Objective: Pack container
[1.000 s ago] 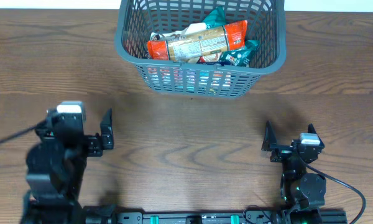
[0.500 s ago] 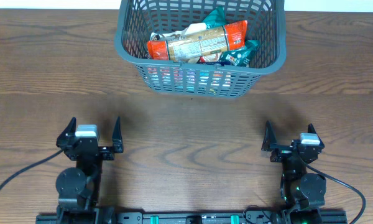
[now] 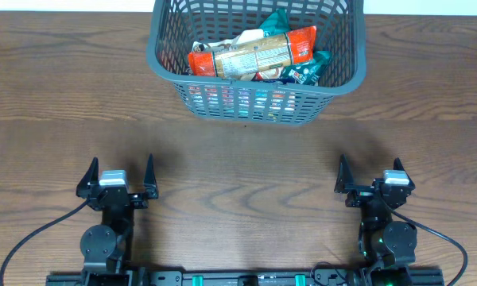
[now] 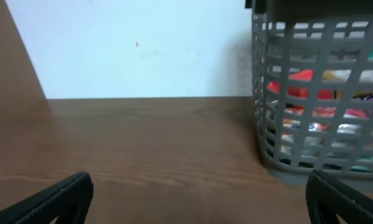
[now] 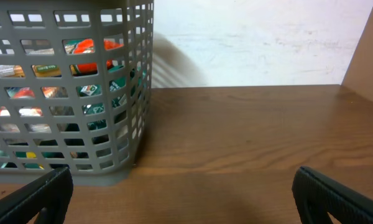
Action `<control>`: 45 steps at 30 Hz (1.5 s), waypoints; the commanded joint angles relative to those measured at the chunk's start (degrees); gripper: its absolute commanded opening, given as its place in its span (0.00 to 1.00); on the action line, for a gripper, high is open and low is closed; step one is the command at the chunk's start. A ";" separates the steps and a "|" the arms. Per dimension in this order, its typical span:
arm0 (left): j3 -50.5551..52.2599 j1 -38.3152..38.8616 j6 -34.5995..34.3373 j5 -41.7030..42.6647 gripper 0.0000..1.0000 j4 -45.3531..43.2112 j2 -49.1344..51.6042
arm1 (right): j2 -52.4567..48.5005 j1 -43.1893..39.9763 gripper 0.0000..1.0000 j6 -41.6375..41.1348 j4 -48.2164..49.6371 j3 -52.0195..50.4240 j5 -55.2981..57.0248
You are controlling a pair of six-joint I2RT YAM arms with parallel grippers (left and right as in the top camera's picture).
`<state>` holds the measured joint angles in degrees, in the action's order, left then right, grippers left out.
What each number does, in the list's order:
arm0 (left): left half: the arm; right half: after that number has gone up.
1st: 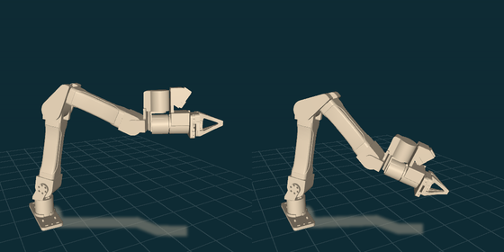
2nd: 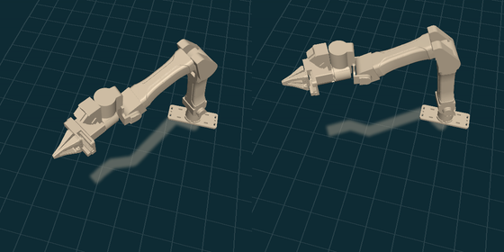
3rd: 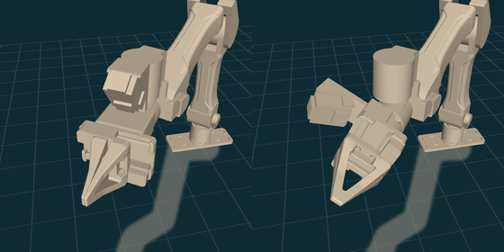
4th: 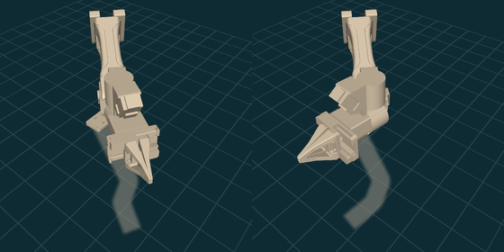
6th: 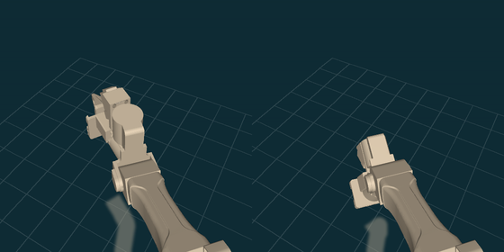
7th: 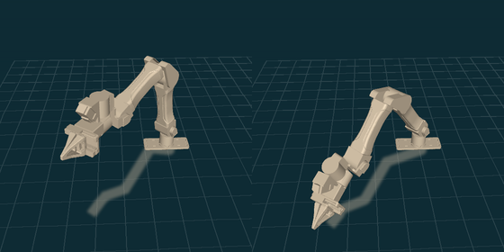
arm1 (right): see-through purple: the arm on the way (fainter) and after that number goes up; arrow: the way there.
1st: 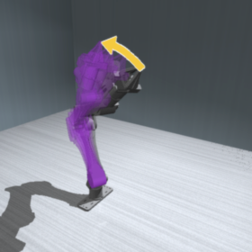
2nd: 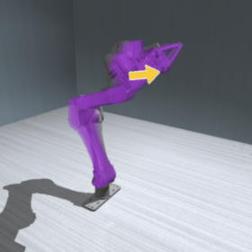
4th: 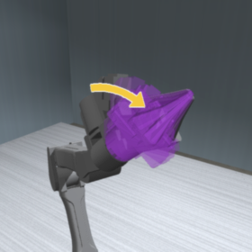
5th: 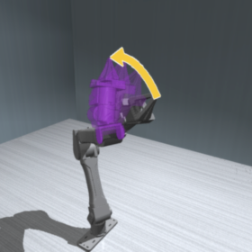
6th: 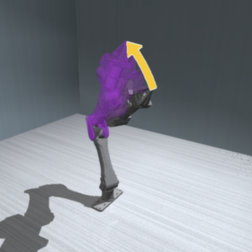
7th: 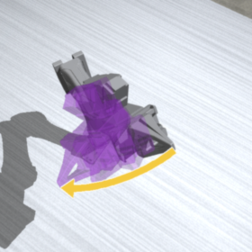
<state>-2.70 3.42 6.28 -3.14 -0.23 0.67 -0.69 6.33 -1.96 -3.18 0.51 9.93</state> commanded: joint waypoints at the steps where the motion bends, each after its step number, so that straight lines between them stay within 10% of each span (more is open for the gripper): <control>1: 1.51 -0.31 0.94 -1.05 0.99 0.15 -0.55 | 0.37 -0.28 0.99 -0.59 -0.17 -0.20 0.15; 45: 2.47 -0.31 -1.44 -0.48 0.98 4.22 -0.48 | 0.37 -0.28 0.99 -0.59 -0.17 -0.20 0.15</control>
<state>-1.32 3.42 5.76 -3.16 1.50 0.58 -0.69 6.33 -1.96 -3.18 0.51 9.93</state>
